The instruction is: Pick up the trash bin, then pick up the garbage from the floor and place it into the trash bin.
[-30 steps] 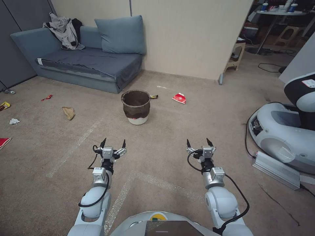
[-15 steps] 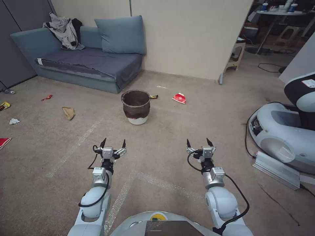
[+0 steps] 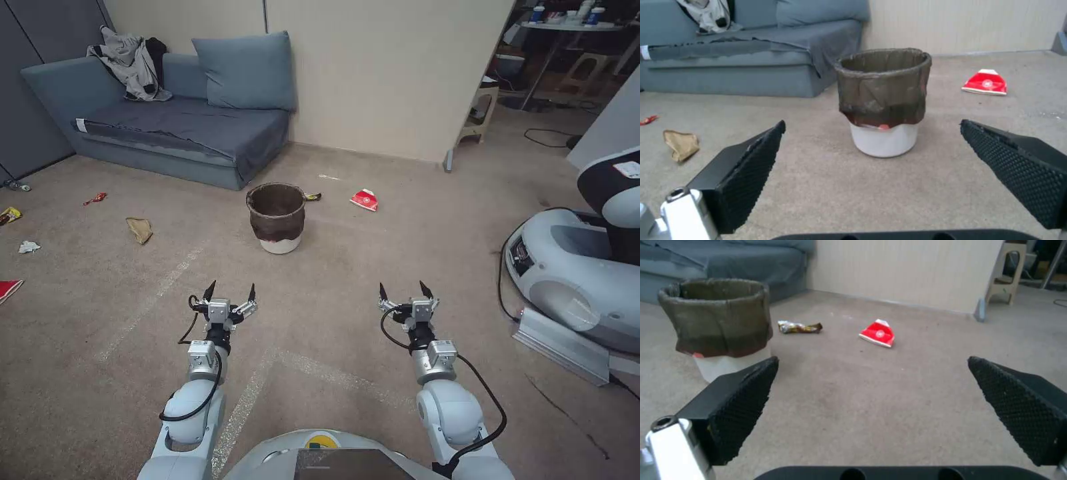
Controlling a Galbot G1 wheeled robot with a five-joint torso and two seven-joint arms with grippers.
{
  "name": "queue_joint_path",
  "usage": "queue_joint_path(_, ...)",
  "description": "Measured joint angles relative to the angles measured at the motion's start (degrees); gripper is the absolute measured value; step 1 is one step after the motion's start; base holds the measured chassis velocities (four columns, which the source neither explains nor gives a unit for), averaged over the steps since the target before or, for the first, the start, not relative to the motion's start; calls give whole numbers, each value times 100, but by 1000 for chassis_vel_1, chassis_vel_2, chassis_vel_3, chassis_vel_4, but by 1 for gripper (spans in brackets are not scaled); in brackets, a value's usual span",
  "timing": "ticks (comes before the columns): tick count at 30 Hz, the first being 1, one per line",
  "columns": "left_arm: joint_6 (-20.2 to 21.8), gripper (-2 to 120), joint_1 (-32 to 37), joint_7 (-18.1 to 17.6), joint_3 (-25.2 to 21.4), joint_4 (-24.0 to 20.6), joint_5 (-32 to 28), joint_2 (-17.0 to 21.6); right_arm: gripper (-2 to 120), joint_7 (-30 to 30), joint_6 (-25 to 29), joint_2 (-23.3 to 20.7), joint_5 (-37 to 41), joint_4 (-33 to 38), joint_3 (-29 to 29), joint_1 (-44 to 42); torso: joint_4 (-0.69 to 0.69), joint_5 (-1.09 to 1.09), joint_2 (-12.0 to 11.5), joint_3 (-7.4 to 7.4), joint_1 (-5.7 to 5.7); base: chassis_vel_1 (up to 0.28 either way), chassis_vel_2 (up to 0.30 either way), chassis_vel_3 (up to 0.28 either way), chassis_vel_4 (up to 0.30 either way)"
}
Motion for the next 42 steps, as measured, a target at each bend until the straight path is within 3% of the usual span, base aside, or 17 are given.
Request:
queue_joint_path(8,146,100,89,-7,-124,-203,-20,-3,100,49,-246,183,0,286,294,26,0,1,0,1,0,0,0,0,0)
queue_joint_path(11,622,100,363,-57,-517,-852,-99,-12,100,235,-783,580,-33,988,958,132,-2,-4,0,0,0,0,0,0,0)
queue_joint_path(12,622,100,363,-57,-517,-852,-99,-12,100,235,-783,580,-33,988,958,132,-2,-4,0,0,0,0,0,0,0)
queue_joint_path(16,1243,100,716,-126,-1011,-1693,-210,-31,100,289,-882,638,2,1098,1042,119,1,-1,0,0,0,0,0,0,0)
queue_joint_path(19,1508,100,843,-134,-1201,-1993,-304,-30,100,284,-885,639,4,1109,1044,97,2,2,0,-1,0,0,0,0,0)
queue_joint_path(35,1553,100,929,-2,-1197,-1946,-504,-40,100,-134,-1030,622,52,1123,993,41,0,0,0,0,0,0,0,0,0)
queue_joint_path(42,1386,100,909,-4,-1107,-1856,-510,-68,100,-243,-1046,546,82,1122,947,62,0,0,0,0,0,0,0,0,0)
